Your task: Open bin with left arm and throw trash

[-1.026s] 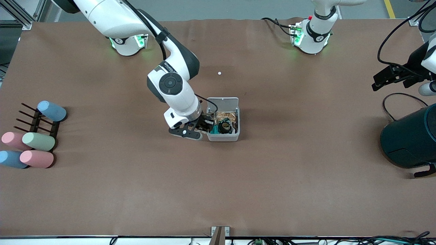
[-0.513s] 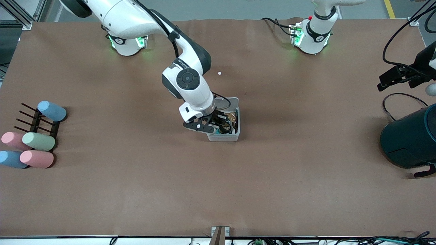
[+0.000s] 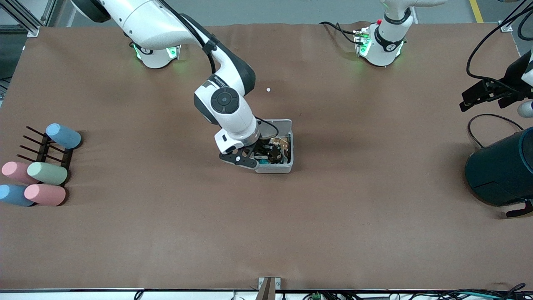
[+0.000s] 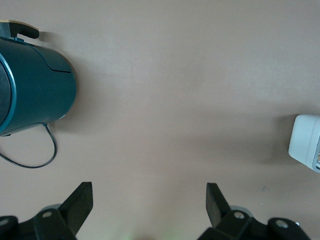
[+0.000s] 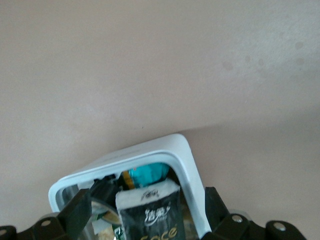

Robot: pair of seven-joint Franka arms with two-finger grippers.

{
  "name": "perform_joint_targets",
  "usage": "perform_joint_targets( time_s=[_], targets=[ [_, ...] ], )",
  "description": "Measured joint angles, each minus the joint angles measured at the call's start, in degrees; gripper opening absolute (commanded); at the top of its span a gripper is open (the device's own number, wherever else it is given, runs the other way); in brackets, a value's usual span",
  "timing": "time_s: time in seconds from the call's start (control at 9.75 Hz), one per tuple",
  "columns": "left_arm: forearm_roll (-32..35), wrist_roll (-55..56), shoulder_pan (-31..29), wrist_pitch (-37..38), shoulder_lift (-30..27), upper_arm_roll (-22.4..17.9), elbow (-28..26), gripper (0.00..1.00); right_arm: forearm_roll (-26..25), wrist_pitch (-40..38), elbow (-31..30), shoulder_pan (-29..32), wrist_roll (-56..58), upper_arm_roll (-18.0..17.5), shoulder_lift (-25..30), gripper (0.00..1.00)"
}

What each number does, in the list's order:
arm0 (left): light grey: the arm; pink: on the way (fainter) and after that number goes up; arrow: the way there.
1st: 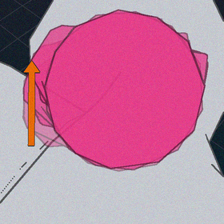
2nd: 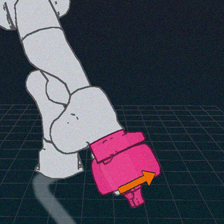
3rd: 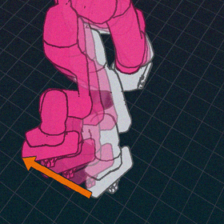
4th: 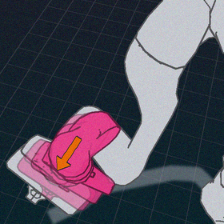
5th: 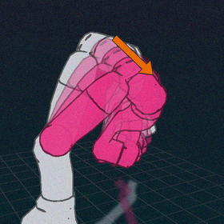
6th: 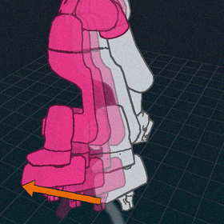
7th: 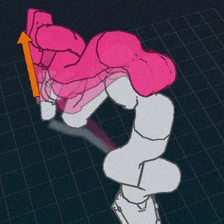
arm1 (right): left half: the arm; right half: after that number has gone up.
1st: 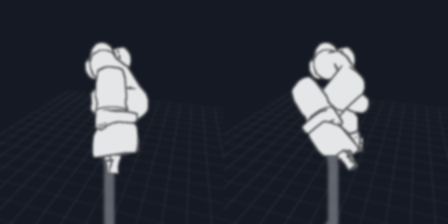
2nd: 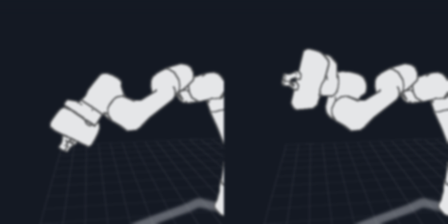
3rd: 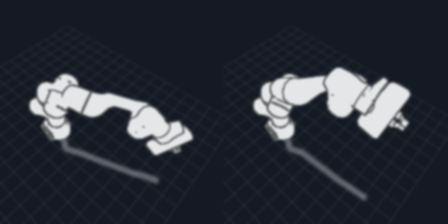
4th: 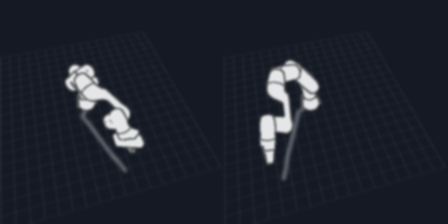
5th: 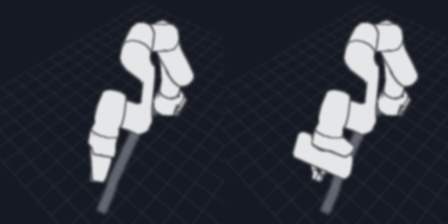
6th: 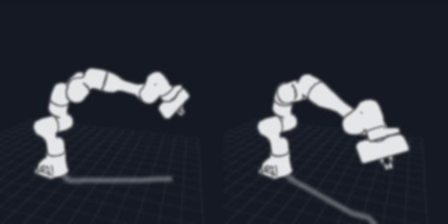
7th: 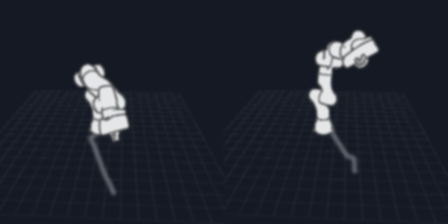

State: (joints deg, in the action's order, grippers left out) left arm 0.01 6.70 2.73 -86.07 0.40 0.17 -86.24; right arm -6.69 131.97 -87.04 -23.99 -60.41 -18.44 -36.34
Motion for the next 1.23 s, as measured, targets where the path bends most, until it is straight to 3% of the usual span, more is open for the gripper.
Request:
perform_joint_targets(
  time_s=[0.31, 0.72, 0.92, 1.03, 1.23],
  targets=[
    [0.0, -4.07, -0.03, 0.0, 0.0, 0.06, 0.22, 1.0, -0.03, -1.55, 0.08, 6.08, 15.2, 0.47, -0.13, 1.0],
    [0.0, -3.62, 0.09, -0.25, 0.01, 0.49, 1.13, 1.0, -0.06, -13.13, 0.82, 18.3, 37.67, 0.65, 0.32, 1.0],
    [0.0, -3.53, 0.05, -0.23, -0.01, 0.54, 2.8, 1.0, -0.06, -14.98, 1.24, 24.11, 47.47, 0.69, 1.72, 1.0],
    [0.0, -3.5, -0.04, -0.2, 0.1, 0.53, 2.82, 1.0, -0.09, -15.97, 1.65, 25.8, 50.42, 1.58, 3.4, 1.0],
    [0.0, -3.43, -0.06, -0.19, 0.55, 0.53, 2.82, 1.0, -0.03, -22.72, 2.33, 24.19, 52.44, 8.57, 9.63, 1.0]
  ],
)
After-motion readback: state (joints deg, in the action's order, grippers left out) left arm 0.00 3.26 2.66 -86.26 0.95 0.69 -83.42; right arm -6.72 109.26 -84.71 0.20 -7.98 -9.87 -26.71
